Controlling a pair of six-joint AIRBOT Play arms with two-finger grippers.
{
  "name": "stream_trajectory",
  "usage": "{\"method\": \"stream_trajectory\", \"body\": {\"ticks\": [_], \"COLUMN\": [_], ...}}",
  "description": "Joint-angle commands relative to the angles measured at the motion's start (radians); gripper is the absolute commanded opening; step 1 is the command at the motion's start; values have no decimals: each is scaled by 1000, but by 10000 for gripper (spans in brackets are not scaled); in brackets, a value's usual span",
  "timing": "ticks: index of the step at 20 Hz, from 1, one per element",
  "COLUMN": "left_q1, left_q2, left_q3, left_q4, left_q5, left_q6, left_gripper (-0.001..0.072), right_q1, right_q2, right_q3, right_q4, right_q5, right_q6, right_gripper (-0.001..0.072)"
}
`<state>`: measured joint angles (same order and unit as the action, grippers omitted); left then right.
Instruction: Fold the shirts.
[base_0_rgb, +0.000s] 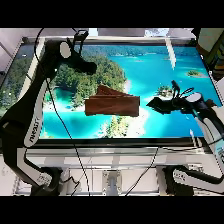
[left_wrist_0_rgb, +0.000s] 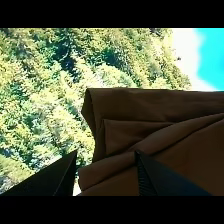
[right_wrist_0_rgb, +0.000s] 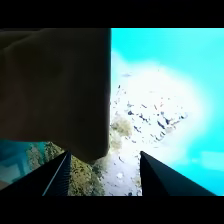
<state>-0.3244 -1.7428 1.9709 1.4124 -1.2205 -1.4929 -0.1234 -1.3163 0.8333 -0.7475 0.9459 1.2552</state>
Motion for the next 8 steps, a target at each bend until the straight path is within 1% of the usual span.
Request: {"method": "stream_trajectory", "body": {"ticks": [1, 5, 8], "left_q1": [0, 0, 0], "left_q2": [-1, -1, -5], "left_q3": [0, 0, 0], "left_q4": [-2, 27, 84], "left_q5": [-4, -18, -45], "left_q6": [0, 1, 3], "left_gripper": [418, 419, 419], "right_q1": [67, 162, 184], "right_q2": [-109, -208, -237], "right_q3": [-34, -33, -33], "right_q4": [134, 272, 311], "right_q5": [-97, -179, -228], "right_q6": [-17, -103, -109], "right_gripper": [485, 484, 472]}}
